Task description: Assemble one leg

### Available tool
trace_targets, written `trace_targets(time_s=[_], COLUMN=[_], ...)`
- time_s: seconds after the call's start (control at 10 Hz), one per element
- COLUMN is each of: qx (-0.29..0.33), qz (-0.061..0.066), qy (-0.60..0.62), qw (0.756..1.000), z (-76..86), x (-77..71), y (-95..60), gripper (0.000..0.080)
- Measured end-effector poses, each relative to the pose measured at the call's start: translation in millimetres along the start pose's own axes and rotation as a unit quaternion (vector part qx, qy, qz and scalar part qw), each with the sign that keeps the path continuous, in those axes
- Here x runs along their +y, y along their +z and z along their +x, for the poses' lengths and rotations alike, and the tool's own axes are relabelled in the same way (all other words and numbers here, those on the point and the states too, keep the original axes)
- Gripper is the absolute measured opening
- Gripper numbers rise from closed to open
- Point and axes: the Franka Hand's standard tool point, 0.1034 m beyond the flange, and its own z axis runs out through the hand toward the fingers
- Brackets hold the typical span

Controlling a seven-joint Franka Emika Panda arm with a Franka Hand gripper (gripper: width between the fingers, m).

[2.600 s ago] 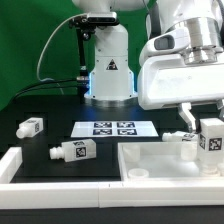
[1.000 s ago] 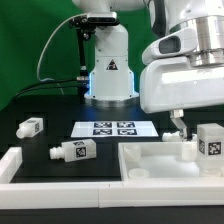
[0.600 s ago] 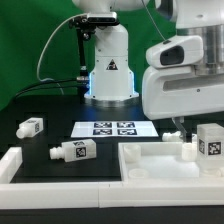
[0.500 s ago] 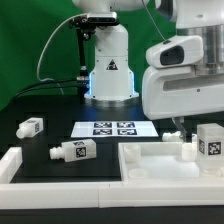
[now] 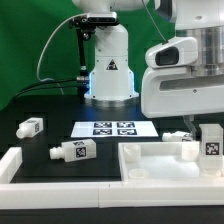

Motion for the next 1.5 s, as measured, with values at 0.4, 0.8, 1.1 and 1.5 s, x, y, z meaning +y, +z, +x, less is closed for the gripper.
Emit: trace_targets(time_s=[0.4,0.8,1.1,1.5], qx=[0.019,0.015,0.021,0.03], qz=[0.014,0.026,0.025,0.018], qy=[0.251,0.531,0.462,0.251], qw=[0.968,0.847,0.886,0.967], z=[0.6,-1.8,-0.3,1.0], x=[0.5,-6.3,-5.0,-4.6], y=[0.8,2.0,1.6,-0.1], gripper=[0.0285,0.0286,0.0334,0.0625])
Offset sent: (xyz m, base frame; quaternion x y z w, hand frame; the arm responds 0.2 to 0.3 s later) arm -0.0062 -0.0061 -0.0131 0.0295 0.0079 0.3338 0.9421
